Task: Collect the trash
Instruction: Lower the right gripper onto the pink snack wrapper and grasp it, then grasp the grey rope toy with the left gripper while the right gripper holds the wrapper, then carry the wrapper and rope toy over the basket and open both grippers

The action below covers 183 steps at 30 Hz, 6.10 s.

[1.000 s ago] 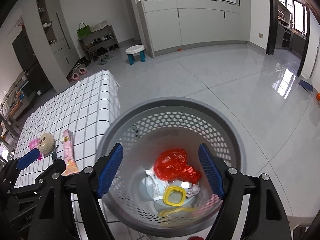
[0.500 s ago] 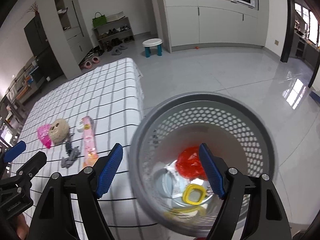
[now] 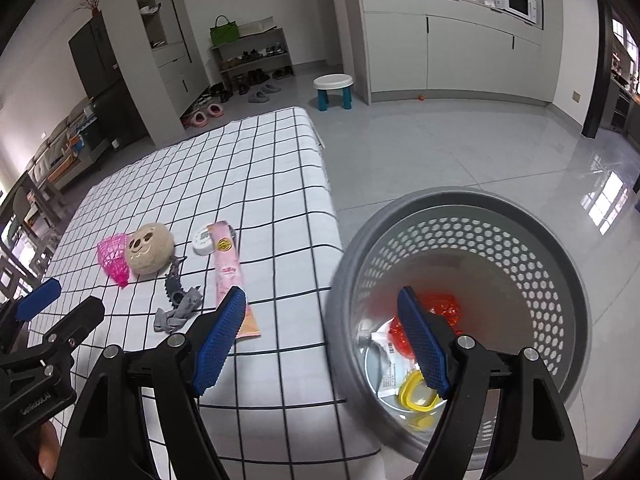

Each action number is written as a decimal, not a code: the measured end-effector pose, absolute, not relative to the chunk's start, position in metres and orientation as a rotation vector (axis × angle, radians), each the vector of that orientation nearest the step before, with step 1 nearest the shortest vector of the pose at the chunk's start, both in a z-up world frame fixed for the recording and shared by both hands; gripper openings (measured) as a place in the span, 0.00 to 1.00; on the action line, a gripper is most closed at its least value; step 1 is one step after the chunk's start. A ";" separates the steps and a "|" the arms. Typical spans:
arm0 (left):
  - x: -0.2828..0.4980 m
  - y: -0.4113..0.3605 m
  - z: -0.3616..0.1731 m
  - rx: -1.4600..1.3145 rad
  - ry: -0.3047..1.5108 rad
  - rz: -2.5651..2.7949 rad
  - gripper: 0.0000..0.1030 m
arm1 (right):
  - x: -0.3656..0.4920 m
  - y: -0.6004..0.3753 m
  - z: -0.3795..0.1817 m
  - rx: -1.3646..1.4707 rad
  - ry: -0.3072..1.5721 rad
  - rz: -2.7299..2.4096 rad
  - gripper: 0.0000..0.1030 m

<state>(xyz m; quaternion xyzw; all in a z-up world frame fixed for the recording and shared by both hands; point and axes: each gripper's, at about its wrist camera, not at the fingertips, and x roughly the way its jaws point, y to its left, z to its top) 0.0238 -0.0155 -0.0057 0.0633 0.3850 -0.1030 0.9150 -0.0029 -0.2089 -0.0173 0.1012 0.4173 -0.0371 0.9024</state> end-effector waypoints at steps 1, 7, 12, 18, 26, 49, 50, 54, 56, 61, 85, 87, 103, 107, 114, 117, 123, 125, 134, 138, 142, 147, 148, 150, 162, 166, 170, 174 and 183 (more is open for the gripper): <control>0.023 -0.014 -0.007 0.129 0.794 -0.210 0.82 | -0.002 -0.207 -0.018 0.208 0.864 -0.073 0.73; 0.031 0.004 -0.014 0.104 0.813 -0.182 0.82 | 0.001 -0.201 -0.022 0.197 0.868 -0.069 0.73; 0.036 0.014 -0.018 0.111 0.815 -0.137 0.82 | 0.010 -0.196 -0.033 0.203 0.911 -0.046 0.73; 0.041 0.028 -0.025 0.094 0.838 -0.095 0.82 | 0.030 -0.173 -0.042 0.154 0.939 -0.012 0.73; 0.046 0.029 -0.035 0.102 0.868 -0.095 0.82 | 0.058 -0.154 -0.060 0.118 0.986 0.009 0.73; 0.049 0.027 -0.045 0.101 0.900 -0.093 0.83 | 0.085 -0.145 -0.077 0.126 1.035 0.022 0.37; 0.049 0.027 -0.045 0.098 0.901 -0.093 0.82 | 0.085 -0.143 -0.077 0.120 1.033 0.030 0.34; 0.048 0.029 -0.045 0.095 0.900 -0.091 0.83 | 0.083 -0.136 -0.075 0.117 1.030 0.046 0.25; 0.048 0.029 -0.044 0.096 0.899 -0.092 0.83 | 0.081 -0.137 -0.076 0.129 1.032 0.053 0.25; 0.047 0.030 -0.044 0.095 0.898 -0.092 0.83 | 0.075 -0.143 -0.070 0.164 1.024 0.058 0.24; 0.038 0.003 -0.039 0.121 0.869 -0.159 0.83 | 0.026 -0.194 -0.048 0.222 0.981 0.033 0.24; 0.037 0.000 -0.040 0.128 0.867 -0.169 0.83 | 0.021 -0.200 -0.046 0.233 0.980 0.029 0.24; 0.049 -0.025 -0.079 0.145 0.955 -0.238 0.83 | 0.004 -0.217 -0.040 0.290 0.977 0.040 0.24; 0.055 -0.026 -0.087 0.130 0.966 -0.237 0.83 | 0.003 -0.216 -0.038 0.291 0.972 0.050 0.24; 0.064 -0.030 -0.094 0.118 0.969 -0.252 0.79 | 0.003 -0.217 -0.040 0.285 0.980 0.053 0.24; 0.069 -0.029 -0.097 0.099 0.981 -0.256 0.71 | 0.004 -0.216 -0.040 0.285 0.981 0.053 0.24; 0.064 -0.032 -0.093 0.091 0.969 -0.299 0.35 | 0.003 -0.217 -0.040 0.279 0.982 0.052 0.24; 0.061 -0.032 -0.092 0.084 0.973 -0.314 0.29 | 0.003 -0.217 -0.040 0.279 0.982 0.052 0.24; 0.038 -0.033 -0.068 0.094 0.908 -0.339 0.28 | -0.005 -0.222 -0.036 0.278 0.968 0.047 0.24; 0.025 -0.039 -0.057 0.129 0.858 -0.347 0.28 | -0.011 -0.229 -0.033 0.280 0.956 0.036 0.24; 0.012 -0.047 -0.046 0.157 0.817 -0.360 0.28 | -0.020 -0.242 -0.030 0.294 0.939 0.017 0.24; -0.001 -0.061 -0.033 0.174 0.780 -0.385 0.28 | -0.032 -0.262 -0.026 0.309 0.919 -0.019 0.24; -0.003 -0.064 -0.031 0.177 0.774 -0.387 0.28 | -0.035 -0.267 -0.025 0.314 0.915 -0.028 0.24; -0.006 -0.075 -0.027 0.182 0.769 -0.407 0.28 | -0.040 -0.280 -0.024 0.329 0.906 -0.052 0.24; 0.002 -0.168 -0.010 0.215 0.756 -0.561 0.28 | -0.058 -0.340 -0.022 0.419 0.892 -0.154 0.24; 0.011 -0.199 -0.012 0.225 0.775 -0.604 0.28 | -0.059 -0.357 -0.024 0.458 0.899 -0.188 0.25; 0.017 -0.218 -0.018 0.236 0.798 -0.619 0.30 | -0.059 -0.372 -0.027 0.499 0.904 -0.208 0.25; 0.018 -0.228 -0.021 0.247 0.807 -0.625 0.33 | -0.061 -0.382 -0.027 0.519 0.897 -0.221 0.26; 0.016 -0.221 -0.014 0.240 0.783 -0.591 0.64 | -0.066 -0.383 -0.023 0.515 0.875 -0.240 0.40</control>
